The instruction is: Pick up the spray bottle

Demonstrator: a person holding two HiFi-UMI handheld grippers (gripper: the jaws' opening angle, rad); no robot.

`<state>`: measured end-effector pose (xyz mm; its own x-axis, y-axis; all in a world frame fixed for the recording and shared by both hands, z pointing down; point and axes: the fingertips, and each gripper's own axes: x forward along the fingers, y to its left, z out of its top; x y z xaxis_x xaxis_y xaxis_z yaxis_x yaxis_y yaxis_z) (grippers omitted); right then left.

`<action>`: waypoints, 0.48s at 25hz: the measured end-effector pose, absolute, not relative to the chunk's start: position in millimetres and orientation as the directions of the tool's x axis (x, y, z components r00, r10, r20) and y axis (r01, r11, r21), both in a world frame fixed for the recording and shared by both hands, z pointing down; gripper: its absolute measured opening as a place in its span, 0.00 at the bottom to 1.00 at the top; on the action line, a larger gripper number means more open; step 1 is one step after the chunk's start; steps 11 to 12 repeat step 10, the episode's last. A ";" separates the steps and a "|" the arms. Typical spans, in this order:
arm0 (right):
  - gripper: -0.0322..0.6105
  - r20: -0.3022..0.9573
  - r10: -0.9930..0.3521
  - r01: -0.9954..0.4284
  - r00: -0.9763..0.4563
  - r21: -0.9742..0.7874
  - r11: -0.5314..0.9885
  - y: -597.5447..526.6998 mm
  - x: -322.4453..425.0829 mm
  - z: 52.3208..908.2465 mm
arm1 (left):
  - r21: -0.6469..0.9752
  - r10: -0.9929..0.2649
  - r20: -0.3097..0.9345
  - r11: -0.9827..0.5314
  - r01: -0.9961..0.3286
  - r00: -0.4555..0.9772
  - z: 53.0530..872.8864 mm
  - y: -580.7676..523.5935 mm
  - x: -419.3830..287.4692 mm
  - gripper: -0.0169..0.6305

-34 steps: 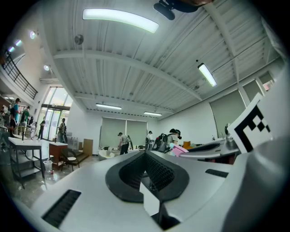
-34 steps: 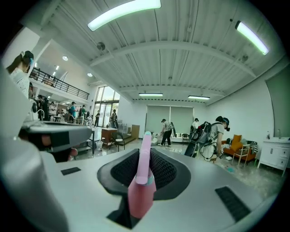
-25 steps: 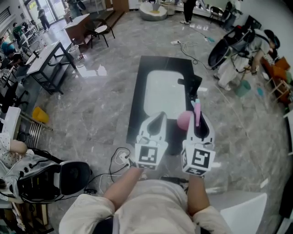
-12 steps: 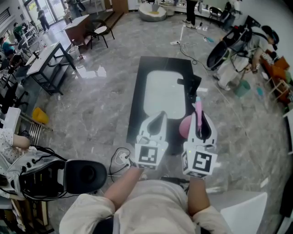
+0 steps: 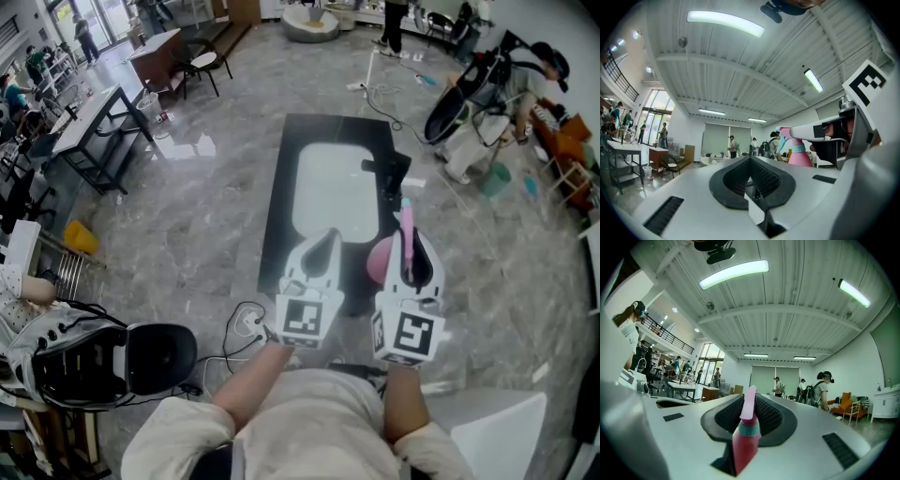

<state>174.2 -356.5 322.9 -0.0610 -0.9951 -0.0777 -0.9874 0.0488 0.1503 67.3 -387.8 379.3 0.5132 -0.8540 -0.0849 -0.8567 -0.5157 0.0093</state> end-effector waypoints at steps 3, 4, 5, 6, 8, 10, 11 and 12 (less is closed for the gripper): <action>0.17 -0.084 -0.995 -0.989 -0.050 0.145 0.037 -358.9 179.0 329.0 | 0.012 -0.854 -0.088 -0.515 -0.857 0.512 384.0 -390.0 69.9 0.03; 0.17 -0.085 -0.995 -0.989 -0.049 0.143 0.036 -361.5 180.1 332.6 | 0.012 -0.854 -0.090 -0.515 -0.857 0.512 386.9 -392.4 70.9 0.03; 0.17 -0.085 -0.995 -0.989 -0.049 0.141 0.037 -364.4 181.0 336.3 | 0.012 -0.854 -0.091 -0.515 -0.857 0.512 390.0 -395.1 71.8 0.03; 0.17 -0.086 -0.995 -0.990 -0.049 0.139 0.037 -367.4 181.4 339.4 | 0.014 -0.854 -0.091 -0.515 -0.857 0.511 392.7 -397.9 72.3 0.03; 0.17 -0.088 -0.995 -0.990 -0.049 0.136 0.036 -373.1 180.2 342.7 | 0.013 -0.855 -0.089 -0.514 -0.858 0.511 395.6 -403.1 71.0 0.03; 0.17 -0.089 -0.995 -0.990 -0.047 0.134 0.035 -378.3 177.4 343.5 | 0.010 -0.855 -0.085 -0.514 -0.858 0.511 396.5 -407.8 68.1 0.03; 0.17 -0.089 -0.995 -0.990 -0.047 0.134 0.035 -378.3 177.4 343.5 | 0.010 -0.855 -0.085 -0.514 -0.858 0.511 396.5 -407.8 68.1 0.03; 0.17 -0.089 -0.995 -0.990 -0.047 0.134 0.035 -378.3 177.4 343.5 | 0.010 -0.855 -0.085 -0.514 -0.858 0.511 396.5 -407.8 68.1 0.03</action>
